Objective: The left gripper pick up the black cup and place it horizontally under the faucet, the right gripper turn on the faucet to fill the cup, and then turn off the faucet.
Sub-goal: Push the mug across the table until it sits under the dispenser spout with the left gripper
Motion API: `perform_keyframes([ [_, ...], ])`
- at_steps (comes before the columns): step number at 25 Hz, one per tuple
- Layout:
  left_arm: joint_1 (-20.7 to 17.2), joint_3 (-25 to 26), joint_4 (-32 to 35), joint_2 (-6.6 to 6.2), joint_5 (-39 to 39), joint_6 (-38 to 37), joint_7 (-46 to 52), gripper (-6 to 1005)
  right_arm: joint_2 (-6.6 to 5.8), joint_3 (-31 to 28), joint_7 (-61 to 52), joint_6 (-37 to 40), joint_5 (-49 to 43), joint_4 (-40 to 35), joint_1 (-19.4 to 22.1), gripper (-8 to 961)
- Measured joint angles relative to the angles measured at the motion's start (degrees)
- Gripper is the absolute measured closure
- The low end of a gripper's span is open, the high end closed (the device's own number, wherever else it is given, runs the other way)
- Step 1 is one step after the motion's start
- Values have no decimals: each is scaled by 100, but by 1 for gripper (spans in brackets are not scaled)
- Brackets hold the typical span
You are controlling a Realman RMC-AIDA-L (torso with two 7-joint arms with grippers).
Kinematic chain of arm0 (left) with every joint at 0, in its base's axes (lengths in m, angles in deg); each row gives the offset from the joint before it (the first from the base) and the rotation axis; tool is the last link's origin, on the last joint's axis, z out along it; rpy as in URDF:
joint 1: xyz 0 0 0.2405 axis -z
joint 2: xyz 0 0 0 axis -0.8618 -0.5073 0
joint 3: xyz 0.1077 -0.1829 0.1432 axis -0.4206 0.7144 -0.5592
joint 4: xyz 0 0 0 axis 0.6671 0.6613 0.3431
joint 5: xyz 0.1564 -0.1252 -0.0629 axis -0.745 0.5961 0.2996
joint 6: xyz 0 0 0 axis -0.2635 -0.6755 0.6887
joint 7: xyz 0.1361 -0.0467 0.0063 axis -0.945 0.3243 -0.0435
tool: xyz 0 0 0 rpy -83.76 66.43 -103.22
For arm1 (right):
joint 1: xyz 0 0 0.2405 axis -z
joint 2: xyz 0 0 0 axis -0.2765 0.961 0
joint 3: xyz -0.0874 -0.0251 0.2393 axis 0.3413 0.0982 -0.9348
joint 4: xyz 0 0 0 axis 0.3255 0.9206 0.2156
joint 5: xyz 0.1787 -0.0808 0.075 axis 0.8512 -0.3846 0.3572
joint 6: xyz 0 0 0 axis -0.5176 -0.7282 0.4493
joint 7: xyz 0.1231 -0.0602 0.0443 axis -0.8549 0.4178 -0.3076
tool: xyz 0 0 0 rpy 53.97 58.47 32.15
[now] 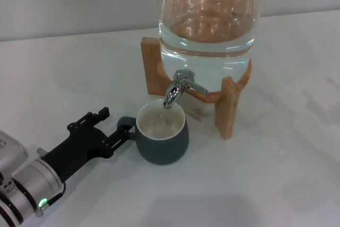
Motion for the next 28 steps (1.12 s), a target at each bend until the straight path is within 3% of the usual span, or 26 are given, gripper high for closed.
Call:
perform_keyframes([
  [7,-83,-2,-23,6,-9,-158,-22,340,-7,1,-1,90,2,-47,-39,161],
  [14,-343,-2,-264,-4,-116,-846,37,341,-31,1,-18,240,0,-279,-6,161],
  [22,-586,48,-502,-9,-59,-1030,167,343,-275,-2,-770,367,-37,-513,57,161],
  [28,-549,50,-530,-6,-48,-1059,223,345,-187,-3,-734,382,-22,-723,157,161],
])
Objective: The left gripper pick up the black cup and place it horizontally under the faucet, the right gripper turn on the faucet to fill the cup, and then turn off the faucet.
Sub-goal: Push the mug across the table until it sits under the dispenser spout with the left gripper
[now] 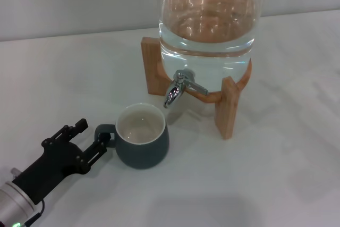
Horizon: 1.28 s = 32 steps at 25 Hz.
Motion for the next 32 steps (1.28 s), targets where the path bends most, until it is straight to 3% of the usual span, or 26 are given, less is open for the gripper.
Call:
perform_keyframes([
  [8,192,-43,52,26,-25,146,9,347,80,4,33,-49,7,-10,56,161],
  [26,709,-52,259,32,-312,775,301,346,131,3,46,-88,-20,-11,12,161],
  [32,708,-51,258,35,-470,865,291,346,148,4,48,-87,-20,-11,10,161],
])
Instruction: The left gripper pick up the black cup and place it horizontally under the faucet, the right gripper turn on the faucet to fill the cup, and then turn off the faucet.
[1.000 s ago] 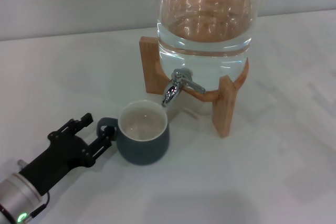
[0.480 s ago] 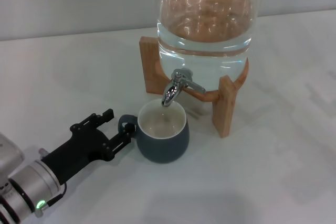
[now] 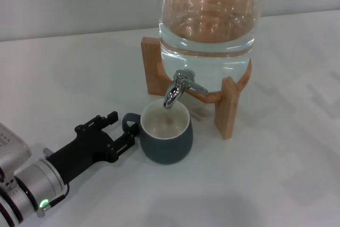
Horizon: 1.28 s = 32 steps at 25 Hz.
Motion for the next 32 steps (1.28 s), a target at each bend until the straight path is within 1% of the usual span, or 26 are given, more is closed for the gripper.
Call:
perform_keyframes([
  [14,-358,-1,-33,-15,-84,-152,-161,346,-11,0,0,36,1,-7,-44,162],
  [16,-428,16,-48,-25,-57,-310,-196,346,-27,1,0,39,-1,-9,-43,162],
  [20,-612,60,-239,-38,161,-867,-213,346,-103,41,-35,40,-75,-119,18,162],
  [24,-855,61,-548,-42,571,-1452,-191,346,-134,15,-260,71,-602,-572,205,162],
  [28,-1117,61,-837,-40,1174,-1917,-182,345,-167,5,-1063,146,-1323,-1456,478,162],
  [29,-1266,61,-1007,-41,1646,-2135,-179,345,-150,0,-1588,149,-1747,-2063,637,162],
  [30,-1266,61,-1007,-41,1646,-2135,-179,345,-150,0,-1588,149,-1747,-2063,637,162],
  [31,-1338,60,-1082,-41,1956,-2203,-169,345,-126,-2,-1799,143,-1915,-2324,699,162],
  [32,-1338,60,-1082,-41,1956,-2203,-169,345,-94,-4,-2009,136,-2085,-2592,748,162],
])
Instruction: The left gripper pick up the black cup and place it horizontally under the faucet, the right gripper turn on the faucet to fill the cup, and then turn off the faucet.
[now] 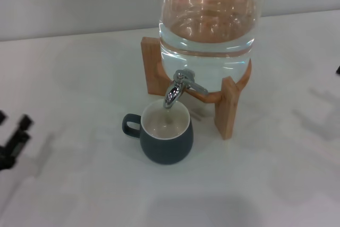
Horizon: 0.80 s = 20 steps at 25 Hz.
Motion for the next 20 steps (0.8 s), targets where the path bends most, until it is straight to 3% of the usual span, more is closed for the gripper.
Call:
perform_keyframes([
  [3,-53,0,-104,0,506,-32,20,345,157,52,-745,-24,-651,-884,97,162],
  [5,-66,1,-135,0,745,-33,26,345,190,242,-1123,-32,-909,-1219,84,162],
  [12,-7,0,-146,0,1108,86,35,345,174,1254,-1762,34,-1024,-1608,-151,162],
  [20,23,1,-117,0,1200,187,36,344,168,2386,-2244,903,-1083,-2111,-304,162],
])
